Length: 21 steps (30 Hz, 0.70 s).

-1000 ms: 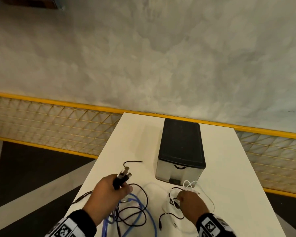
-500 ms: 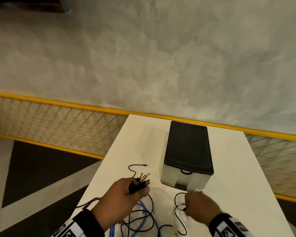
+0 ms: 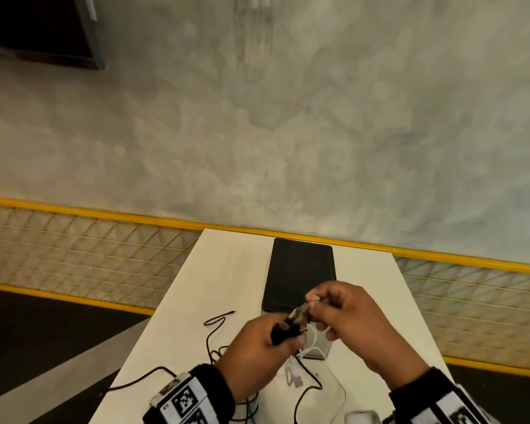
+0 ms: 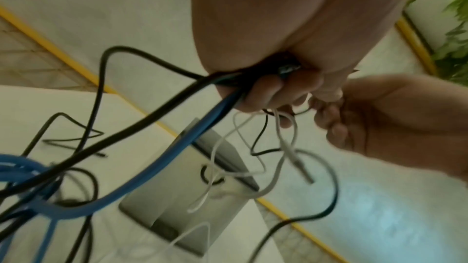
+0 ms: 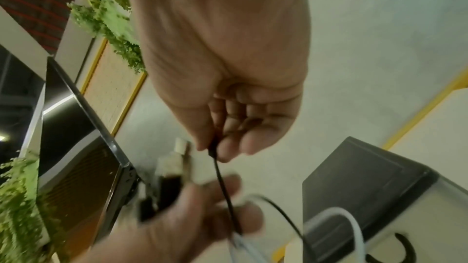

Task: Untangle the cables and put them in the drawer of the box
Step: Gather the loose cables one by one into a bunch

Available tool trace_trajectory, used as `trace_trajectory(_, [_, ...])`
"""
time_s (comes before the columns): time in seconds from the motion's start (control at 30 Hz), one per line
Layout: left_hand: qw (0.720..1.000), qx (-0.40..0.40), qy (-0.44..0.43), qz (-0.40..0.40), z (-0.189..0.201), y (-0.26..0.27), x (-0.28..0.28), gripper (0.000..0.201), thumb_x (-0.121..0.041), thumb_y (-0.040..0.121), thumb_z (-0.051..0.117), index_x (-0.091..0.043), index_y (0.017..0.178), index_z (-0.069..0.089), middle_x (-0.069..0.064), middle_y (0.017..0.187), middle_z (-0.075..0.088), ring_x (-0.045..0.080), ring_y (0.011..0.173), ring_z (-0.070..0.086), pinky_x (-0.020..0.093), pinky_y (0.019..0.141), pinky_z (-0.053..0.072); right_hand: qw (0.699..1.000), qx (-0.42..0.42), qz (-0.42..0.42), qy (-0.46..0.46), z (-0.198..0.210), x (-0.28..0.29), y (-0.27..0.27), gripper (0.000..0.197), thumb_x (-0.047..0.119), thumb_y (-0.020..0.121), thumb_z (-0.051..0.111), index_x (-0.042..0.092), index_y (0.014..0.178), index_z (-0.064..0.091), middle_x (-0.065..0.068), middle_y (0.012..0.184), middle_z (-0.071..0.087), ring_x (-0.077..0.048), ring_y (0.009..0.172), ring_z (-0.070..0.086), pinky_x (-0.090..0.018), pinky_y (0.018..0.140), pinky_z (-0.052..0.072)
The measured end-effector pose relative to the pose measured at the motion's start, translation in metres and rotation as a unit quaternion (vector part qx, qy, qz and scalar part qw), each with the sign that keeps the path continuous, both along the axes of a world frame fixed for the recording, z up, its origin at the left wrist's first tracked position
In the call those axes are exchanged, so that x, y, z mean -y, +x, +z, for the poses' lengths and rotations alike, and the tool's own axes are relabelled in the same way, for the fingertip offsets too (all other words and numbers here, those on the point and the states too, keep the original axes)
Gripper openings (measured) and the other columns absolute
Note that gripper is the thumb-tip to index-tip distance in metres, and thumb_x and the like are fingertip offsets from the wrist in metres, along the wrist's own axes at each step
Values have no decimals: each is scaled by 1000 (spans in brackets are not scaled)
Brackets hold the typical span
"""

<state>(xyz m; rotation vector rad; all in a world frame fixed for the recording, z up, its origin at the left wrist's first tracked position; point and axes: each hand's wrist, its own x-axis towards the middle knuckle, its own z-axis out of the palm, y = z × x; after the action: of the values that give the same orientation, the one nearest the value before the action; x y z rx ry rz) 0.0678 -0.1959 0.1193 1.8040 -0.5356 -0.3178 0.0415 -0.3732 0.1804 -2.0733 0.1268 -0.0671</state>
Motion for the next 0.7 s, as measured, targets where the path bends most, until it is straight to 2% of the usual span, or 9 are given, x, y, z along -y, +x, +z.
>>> trace_trajectory(0.13, [996,1,89,28,-29,-7,2,12,-39,85,70,-37,73,66,-21,63,62,-9,60,52,11,61,39,989,17,-68,130,8,0,-9,13,5,89,65,16,89,72,-6,75,71,-14,61,66,-28,56,55])
trace_trajectory(0.23, [989,-28,139,38,-46,-13,-1,20,-41,84,70,-33,66,65,-17,59,64,-7,56,53,9,56,38,978,63,-107,169,16,6,-11,14,4,90,63,15,90,72,-9,74,69,-15,61,64,-30,57,55])
trace_trajectory(0.3, [985,-55,157,49,-55,-16,-7,23,-37,83,72,-34,62,64,-19,57,65,-11,56,55,6,58,40,977,76,-112,163,18,7,-11,14,5,90,64,16,91,72,-11,76,70,-14,62,65,-30,57,55])
trace_trajectory(0.37, [981,-58,171,75,-55,-17,-13,13,-37,78,76,-32,71,66,-13,69,68,-10,66,60,7,64,44,979,77,-109,155,15,5,-12,14,6,90,65,18,91,72,-11,78,71,-13,62,66,-28,57,56])
trace_trajectory(0.43, [980,-67,139,123,-56,-13,-20,22,-35,67,80,-25,84,70,-8,83,73,5,81,67,17,74,51,979,81,-119,141,9,4,-12,14,8,91,64,20,92,71,-9,77,70,-13,62,66,-28,57,57])
trace_trajectory(0.5, [981,-39,111,154,-48,-12,-25,25,-27,67,83,-26,87,69,-9,87,71,10,85,67,13,69,47,984,77,-121,108,3,8,-10,14,10,91,63,22,93,71,-6,76,69,-12,63,66,-27,57,58])
trace_trajectory(0.57, [983,23,112,145,-34,-12,-28,21,-29,69,82,-40,81,69,-10,86,65,2,82,64,8,69,43,988,67,-128,61,-7,15,-9,13,12,92,62,23,94,69,-3,77,68,-15,68,68,-29,60,59])
trace_trajectory(0.63, [985,46,88,139,-22,-12,-37,24,-30,72,82,-51,75,71,-13,83,71,-3,81,65,7,70,45,984,70,-158,35,-18,26,-8,12,13,93,60,23,95,67,-4,81,67,-20,72,69,-34,62,60])
trace_trajectory(0.7, [985,23,86,149,-22,-8,-45,19,-27,77,81,-43,71,72,-20,75,73,-10,72,64,5,64,43,975,78,-195,71,-29,39,-8,12,10,94,57,19,94,65,-9,86,66,-25,71,69,-41,62,58])
